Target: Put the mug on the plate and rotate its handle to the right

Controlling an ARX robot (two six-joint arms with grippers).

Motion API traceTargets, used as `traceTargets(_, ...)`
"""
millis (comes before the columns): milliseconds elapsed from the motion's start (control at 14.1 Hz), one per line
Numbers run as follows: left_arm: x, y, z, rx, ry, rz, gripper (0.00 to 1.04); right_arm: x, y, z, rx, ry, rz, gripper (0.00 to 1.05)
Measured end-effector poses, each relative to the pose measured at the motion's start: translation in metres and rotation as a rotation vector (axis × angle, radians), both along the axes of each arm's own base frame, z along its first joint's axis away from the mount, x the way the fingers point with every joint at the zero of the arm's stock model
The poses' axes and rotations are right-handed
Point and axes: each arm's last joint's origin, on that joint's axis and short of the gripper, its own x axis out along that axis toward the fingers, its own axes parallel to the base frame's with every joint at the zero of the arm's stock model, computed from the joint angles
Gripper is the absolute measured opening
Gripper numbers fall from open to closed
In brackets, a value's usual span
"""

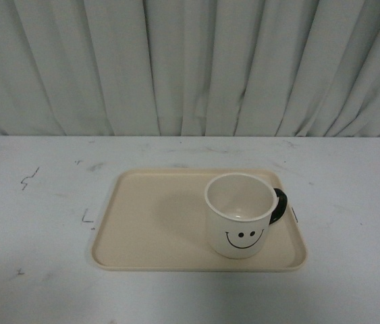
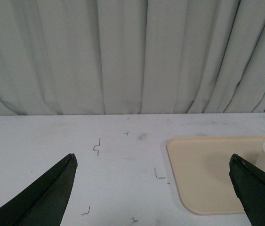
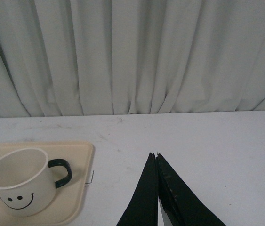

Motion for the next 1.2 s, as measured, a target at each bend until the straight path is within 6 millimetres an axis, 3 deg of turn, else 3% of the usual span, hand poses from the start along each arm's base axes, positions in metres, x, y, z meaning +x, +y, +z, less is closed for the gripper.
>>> traceTargets(1202,0.0,0.0,0.0,0.0,0.0,0.0,0.98,-0.034,0.0,0.0,0.0,0.027,-0.001,0.02)
